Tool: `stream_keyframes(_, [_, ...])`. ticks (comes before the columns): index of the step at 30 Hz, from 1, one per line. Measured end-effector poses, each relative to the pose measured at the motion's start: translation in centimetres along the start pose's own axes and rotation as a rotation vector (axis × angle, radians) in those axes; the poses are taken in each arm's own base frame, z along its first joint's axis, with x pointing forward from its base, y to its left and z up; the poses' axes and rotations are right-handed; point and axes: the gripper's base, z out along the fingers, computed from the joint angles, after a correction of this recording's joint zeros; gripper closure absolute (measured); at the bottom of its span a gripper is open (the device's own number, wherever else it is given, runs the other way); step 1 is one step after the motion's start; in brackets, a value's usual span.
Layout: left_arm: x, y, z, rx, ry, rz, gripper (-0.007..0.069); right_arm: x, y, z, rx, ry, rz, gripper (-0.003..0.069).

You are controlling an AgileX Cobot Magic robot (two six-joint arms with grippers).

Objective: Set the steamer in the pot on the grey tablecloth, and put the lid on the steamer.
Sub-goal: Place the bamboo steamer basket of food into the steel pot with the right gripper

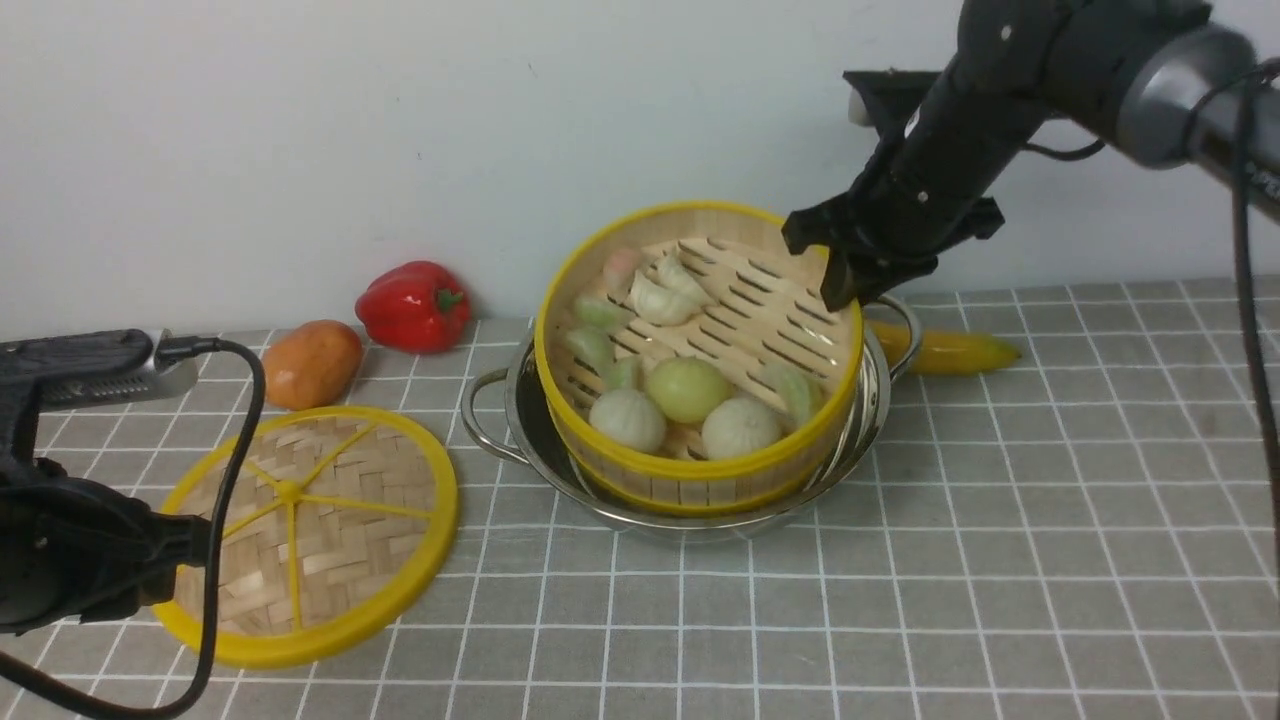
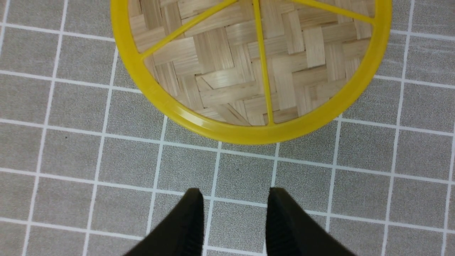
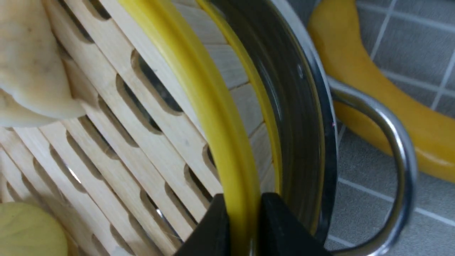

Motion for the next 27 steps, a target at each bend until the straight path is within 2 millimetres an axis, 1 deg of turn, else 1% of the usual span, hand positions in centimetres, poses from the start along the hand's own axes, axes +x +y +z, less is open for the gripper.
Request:
stream_keyframes(4, [0.0, 0.0, 0.0, 0.000, 0.000, 0.005, 0.0382, 0.2, -0.5, 2.1, 0.007, 0.039, 0.009, 0.0552])
stream_keyframes(5, [0.0, 0.0, 0.0, 0.000, 0.000, 0.005, 0.0382, 0.3, -0.5, 2.1, 0.008, 0.040, 0.009, 0.0552])
stream_keyframes(7, [0.0, 0.0, 0.0, 0.000, 0.000, 0.005, 0.0382, 0.3, -0.7, 2.9, 0.006, 0.051, 0.014, 0.0552])
stream_keyframes(17, [0.0, 0.0, 0.0, 0.000, -0.001, 0.007, 0.0382, 0.3, -0.6, 3.6, -0.015, 0.056, 0.027, 0.0549])
stream_keyframes(20, [0.0, 0.0, 0.0, 0.000, -0.001, 0.007, 0.0382, 0.3, -0.6, 4.0, -0.026, 0.058, 0.036, 0.0510])
stream_keyframes(21, [0.0, 0.0, 0.0, 0.000, -0.001, 0.007, 0.0382, 0.3, -0.6, 4.0, -0.027, 0.057, 0.036, 0.0510])
stream_keyframes(23, [-0.1, 0.0, 0.0, 0.000, -0.009, 0.007, 0.0382, 0.4, -0.5, 4.2, -0.035, 0.065, 0.042, 0.0434])
stream_keyframes(24, [-0.1, 0.0, 0.0, 0.000, -0.012, 0.007, 0.0382, 0.4, -0.5, 4.2, -0.035, 0.065, 0.042, 0.0434])
stream_keyframes(25, [-0.2, 0.0, 0.0, 0.000, -0.021, 0.007, 0.0382, 0.4, -0.5, 4.2, -0.038, 0.064, 0.044, 0.0382])
stream_keyframes(27, [-0.3, 0.0, 0.1, -0.001, -0.025, 0.007, 0.0382, 0.4, -0.5, 4.2, -0.040, 0.064, 0.045, 0.0330])
